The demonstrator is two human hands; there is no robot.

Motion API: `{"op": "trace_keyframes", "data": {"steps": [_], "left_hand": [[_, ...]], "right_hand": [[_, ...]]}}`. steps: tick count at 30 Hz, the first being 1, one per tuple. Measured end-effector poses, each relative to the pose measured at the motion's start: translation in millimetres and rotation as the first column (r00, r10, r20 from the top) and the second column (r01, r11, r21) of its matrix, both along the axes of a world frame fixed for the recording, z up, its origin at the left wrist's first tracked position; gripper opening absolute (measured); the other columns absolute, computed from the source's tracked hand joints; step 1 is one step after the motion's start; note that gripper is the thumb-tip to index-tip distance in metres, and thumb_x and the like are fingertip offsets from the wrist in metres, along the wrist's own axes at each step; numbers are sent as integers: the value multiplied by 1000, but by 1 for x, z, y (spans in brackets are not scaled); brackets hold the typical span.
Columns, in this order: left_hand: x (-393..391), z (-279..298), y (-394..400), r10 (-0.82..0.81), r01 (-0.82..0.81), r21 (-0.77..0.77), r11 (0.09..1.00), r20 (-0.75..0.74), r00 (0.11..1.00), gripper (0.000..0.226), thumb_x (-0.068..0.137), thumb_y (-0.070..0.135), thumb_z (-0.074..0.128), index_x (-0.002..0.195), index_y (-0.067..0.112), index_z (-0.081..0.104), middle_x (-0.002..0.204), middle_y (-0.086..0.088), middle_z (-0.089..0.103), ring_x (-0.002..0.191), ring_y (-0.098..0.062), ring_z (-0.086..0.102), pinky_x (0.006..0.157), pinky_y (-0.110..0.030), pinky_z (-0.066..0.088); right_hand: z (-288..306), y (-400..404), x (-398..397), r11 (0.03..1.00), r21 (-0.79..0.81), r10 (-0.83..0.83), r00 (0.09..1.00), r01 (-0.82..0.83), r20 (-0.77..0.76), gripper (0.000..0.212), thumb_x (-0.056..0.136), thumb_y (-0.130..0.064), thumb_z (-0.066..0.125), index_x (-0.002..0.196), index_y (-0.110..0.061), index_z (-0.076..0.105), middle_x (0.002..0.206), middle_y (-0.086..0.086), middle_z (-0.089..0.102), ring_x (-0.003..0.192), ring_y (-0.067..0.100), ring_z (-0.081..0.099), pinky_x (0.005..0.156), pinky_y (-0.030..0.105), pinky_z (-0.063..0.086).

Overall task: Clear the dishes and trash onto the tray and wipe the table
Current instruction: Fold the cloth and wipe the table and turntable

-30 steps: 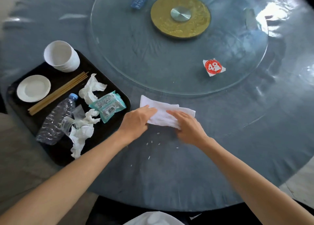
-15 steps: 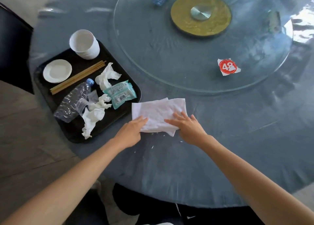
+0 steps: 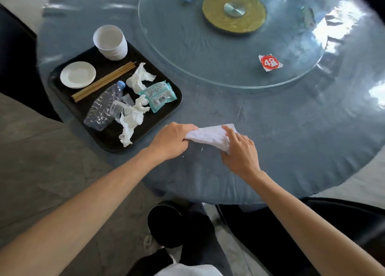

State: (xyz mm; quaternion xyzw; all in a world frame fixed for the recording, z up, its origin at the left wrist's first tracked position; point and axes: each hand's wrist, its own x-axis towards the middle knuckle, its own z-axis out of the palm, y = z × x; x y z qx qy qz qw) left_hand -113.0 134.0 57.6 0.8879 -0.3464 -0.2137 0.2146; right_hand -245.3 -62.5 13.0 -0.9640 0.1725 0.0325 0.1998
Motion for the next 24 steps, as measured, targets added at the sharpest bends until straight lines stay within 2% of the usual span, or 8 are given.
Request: {"op": "trace_keyframes", "data": {"steps": [4,8,10,13,16,19,21,24], "left_hand": [[-5,23,4,-52,55,-28,998,89,995,52,82,5,56,127,28,66,110,-12,73,103,-39,66,80,-46,54],[-3,44,-17,-68,79,-62,995,166,984,51,80,3,54,124,25,66,110,-9,72,105,-35,63,75,-39,50],[-3,52,-35,-85,97,-59,994,183,979,47,81,5,55,121,27,66,107,-6,72,102,-35,63,72,-38,48],[-5,54,-70,-108,117,-33,993,195,975,45,83,5,54,119,29,66,106,-5,72,98,-36,65,69,-36,43],[-9,45,-114,-162,156,46,987,175,971,47,85,7,52,122,31,64,110,-5,71,101,-36,63,71,-34,40],[-15,31,-158,-178,166,93,982,144,973,51,89,8,48,129,36,61,116,-7,69,106,-37,62,76,-36,46],[-25,17,-184,-195,186,78,979,133,972,59,90,5,47,139,37,55,128,-7,67,114,-38,60,86,-42,51],[-50,-14,-206,-287,280,113,953,49,957,78,88,-1,49,156,36,34,156,-3,47,138,-33,47,107,-43,44]], "right_hand": [[25,3,-12,994,-59,-84,987,93,133,72,78,-3,62,147,-18,50,116,9,73,107,37,65,97,43,43],[45,-17,-25,988,-100,-89,968,115,237,56,75,2,59,127,-16,65,103,10,72,95,40,65,83,41,43],[50,-36,-32,986,-117,-90,969,119,228,53,78,0,57,126,-20,65,103,8,71,91,40,65,74,37,37],[55,-70,-39,986,-119,-98,987,113,124,49,85,-7,52,128,-28,61,108,2,70,91,39,64,67,36,37],[56,-110,-48,984,-98,-149,988,151,33,50,85,-9,50,127,-33,61,110,1,71,95,38,64,69,36,37],[55,-146,-59,969,-138,-197,978,206,73,56,83,-7,52,130,-35,63,115,0,73,99,37,66,71,37,38],[47,-161,-71,955,-185,-211,969,232,126,62,81,-4,54,135,-34,61,125,-1,72,104,37,66,80,41,44],[19,-176,-102,946,-209,-231,968,247,99,67,85,-2,58,145,-31,57,142,1,63,119,36,62,96,44,45]]}}
